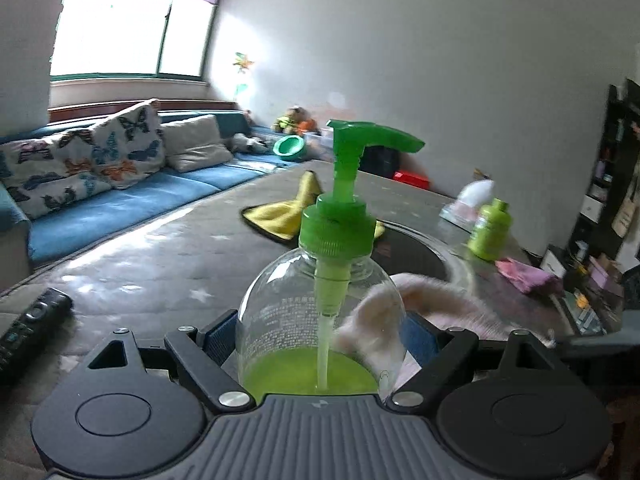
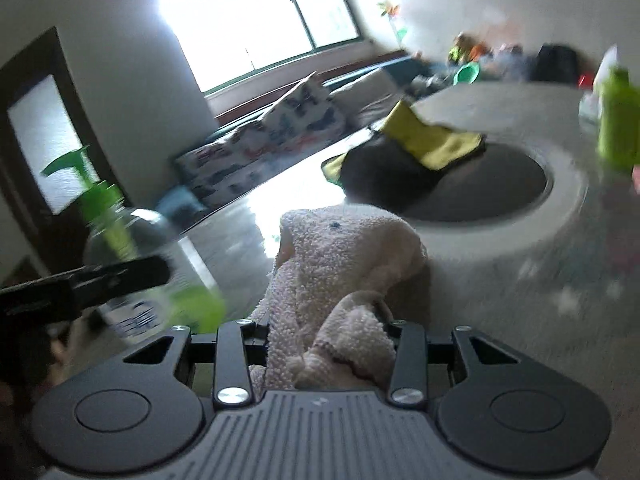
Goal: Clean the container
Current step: 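Lift the towel off the bottle with the right gripper, then open the right gripper and release the pink towel beside the bottle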
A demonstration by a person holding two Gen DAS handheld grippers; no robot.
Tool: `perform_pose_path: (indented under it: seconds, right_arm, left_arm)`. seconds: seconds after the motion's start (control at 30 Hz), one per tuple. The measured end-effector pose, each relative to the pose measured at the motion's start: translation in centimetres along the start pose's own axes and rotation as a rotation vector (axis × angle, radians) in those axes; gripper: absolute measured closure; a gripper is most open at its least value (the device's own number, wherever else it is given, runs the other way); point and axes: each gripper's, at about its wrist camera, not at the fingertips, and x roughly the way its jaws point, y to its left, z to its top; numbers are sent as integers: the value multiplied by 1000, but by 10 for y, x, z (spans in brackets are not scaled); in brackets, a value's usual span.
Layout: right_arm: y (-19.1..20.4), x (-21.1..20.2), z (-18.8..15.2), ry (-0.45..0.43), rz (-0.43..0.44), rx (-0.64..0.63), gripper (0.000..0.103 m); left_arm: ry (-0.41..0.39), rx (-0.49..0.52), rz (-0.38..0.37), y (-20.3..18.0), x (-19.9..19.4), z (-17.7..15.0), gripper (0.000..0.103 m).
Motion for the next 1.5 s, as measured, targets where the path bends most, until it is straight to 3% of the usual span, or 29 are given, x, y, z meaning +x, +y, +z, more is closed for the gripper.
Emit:
perform_pose_path:
  seconds: [0.23, 0.37, 0.5, 0.63, 0.73, 0.9, 1.13, 1.37, 1.5]
  right_arm:
    - [-2, 17, 14, -13, -66, 12, 48]
    - [-11, 2, 16, -65, -78, 25, 19]
    - [-23, -20, 19, -111, -107, 58, 9]
    - [-37, -34, 19, -151, -188, 72, 2]
    - [-44, -36, 15, -149, -291, 45, 0]
    - [-61, -28, 4, -126, -417, 39, 0]
    - [-80, -9, -9, -69, -499, 90, 0]
    - [-82, 4, -8, -15, -559, 83, 0]
    - [-81, 12, -5, 4, -579, 61, 0]
  left_arm:
    - [-5, -28, 87, 23, 20, 2, 15]
    - [14, -25, 104, 30, 25, -5, 15]
    - [11, -22, 105, 30, 23, -11, 15]
    - [12, -12, 102, 29, 21, -11, 12]
    - [0, -19, 98, 31, 13, -14, 1]
    - [-7, 5, 92, 33, -9, -23, 0]
    - [49, 30, 153, 43, -24, -38, 0]
    - [165, 3, 256, 54, -5, -48, 0]
    - [196, -3, 279, 55, 1, -49, 0]
